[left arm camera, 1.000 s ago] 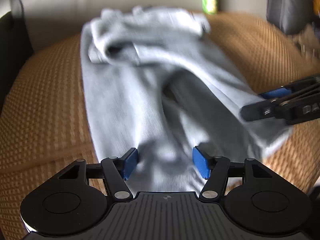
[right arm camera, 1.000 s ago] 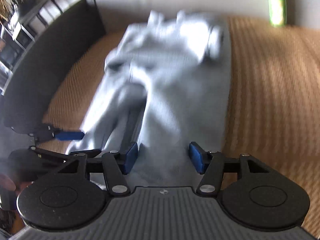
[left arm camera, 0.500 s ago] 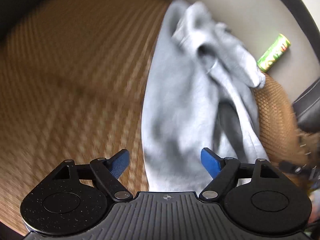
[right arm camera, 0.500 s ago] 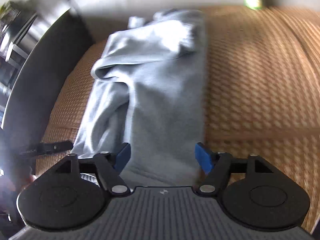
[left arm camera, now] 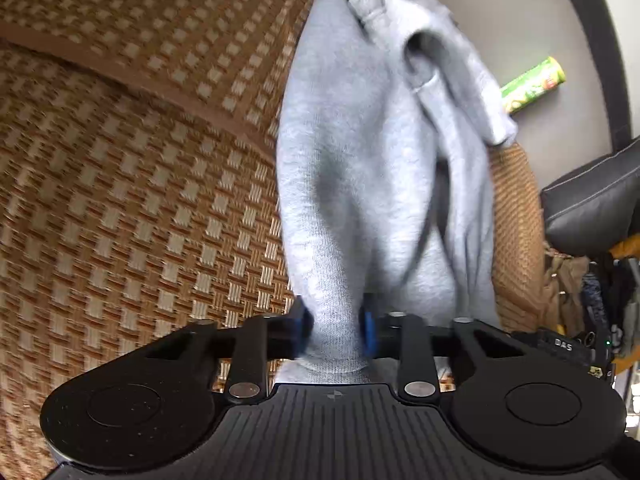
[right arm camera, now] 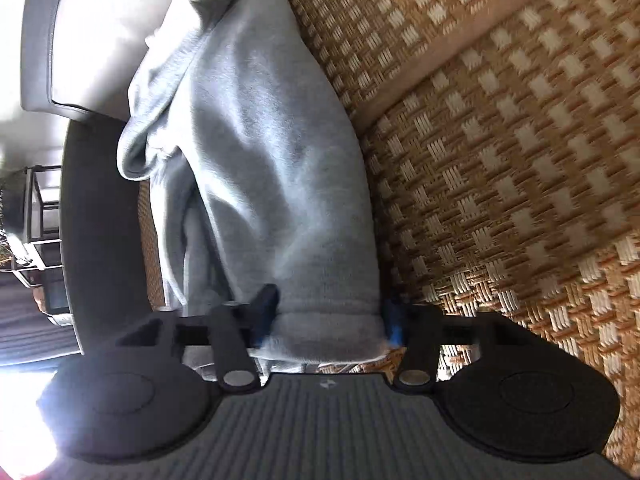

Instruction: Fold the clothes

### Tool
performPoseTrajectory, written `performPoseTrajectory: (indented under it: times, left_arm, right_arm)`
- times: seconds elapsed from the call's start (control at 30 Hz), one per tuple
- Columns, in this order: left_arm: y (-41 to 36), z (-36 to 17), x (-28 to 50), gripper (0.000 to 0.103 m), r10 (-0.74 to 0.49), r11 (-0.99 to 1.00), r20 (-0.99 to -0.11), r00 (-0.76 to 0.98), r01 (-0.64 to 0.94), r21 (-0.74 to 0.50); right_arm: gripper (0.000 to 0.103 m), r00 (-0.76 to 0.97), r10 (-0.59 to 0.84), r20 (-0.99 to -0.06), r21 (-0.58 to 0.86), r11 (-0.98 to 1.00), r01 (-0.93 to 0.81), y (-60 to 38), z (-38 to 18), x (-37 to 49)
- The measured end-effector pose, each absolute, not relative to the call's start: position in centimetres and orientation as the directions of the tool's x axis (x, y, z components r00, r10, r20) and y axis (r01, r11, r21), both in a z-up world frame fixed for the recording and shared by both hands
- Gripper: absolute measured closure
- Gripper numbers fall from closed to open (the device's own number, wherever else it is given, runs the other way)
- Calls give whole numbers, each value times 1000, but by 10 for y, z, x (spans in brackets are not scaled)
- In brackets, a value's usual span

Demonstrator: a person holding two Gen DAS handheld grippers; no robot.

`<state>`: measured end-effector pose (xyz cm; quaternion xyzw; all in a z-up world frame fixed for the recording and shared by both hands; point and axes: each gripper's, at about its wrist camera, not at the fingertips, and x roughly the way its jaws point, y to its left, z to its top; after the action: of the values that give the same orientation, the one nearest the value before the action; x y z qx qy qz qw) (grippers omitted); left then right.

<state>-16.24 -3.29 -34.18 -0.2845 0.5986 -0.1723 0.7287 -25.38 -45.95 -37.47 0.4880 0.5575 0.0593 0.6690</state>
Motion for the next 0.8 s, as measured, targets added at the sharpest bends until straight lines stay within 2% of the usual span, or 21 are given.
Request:
performPoseTrajectory:
  times: [0.1,0.17,0.23,0.27,0.3,0.33,0.4,0.43,0.47,0.53,0.57,0.6,0.67,0.8]
  left_arm:
    - [-29,-322,-165,84,-619,768,-748,239,-18,-641]
    - [-31,-328,-170,81,-598,793,-775,204,8,-609]
    - [-36,-349,-175,73,-569,814,-805,167,-22,-580]
    - [-37,-359,-178,63,-558,821,-814,160,-36,-569]
    - [-36,-361,-180,47,-565,811,-808,168,-68,-581]
    - [-34,-361,-181,46,-574,797,-799,178,-102,-595]
    - [-33,-359,-186,28,-578,780,-791,200,-147,-608]
    - [-36,-357,-190,26,-564,790,-799,209,-143,-596]
    - [-40,-355,-193,25,-549,802,-808,216,-136,-582]
    - [-46,-355,-193,26,-533,806,-816,226,-160,-570]
    - [-49,-355,-194,47,-525,807,-819,231,-173,-565]
    - [-50,-352,-191,62,-521,806,-821,233,-182,-563]
    - [-51,-346,-186,75,-515,804,-824,237,-201,-560]
    - [-47,-318,-187,81,-552,757,-788,271,-233,-611]
  right_arm:
    - [58,411,653,-636,772,532,348,-460,-331,-255]
    - [58,387,661,-644,765,564,309,-455,-325,-255]
    - [57,346,663,-664,748,599,287,-450,-327,-254]
    - [57,328,659,-677,736,612,289,-447,-333,-255]
    - [56,312,649,-693,721,623,305,-444,-345,-256]
    - [54,296,640,-709,705,633,321,-441,-357,-257]
    - [47,300,651,-697,715,604,351,-442,-373,-259]
    - [39,310,660,-685,726,584,362,-443,-378,-260]
    - [39,316,666,-675,735,571,366,-444,-381,-261]
    - [39,323,680,-658,749,551,368,-444,-386,-261]
    - [40,320,688,-651,755,544,368,-444,-388,-261]
    - [44,310,697,-646,758,540,366,-444,-390,-259]
    - [55,288,717,-635,766,534,357,-444,-391,-254]
    - [58,282,773,-568,812,472,343,-457,-365,-245]
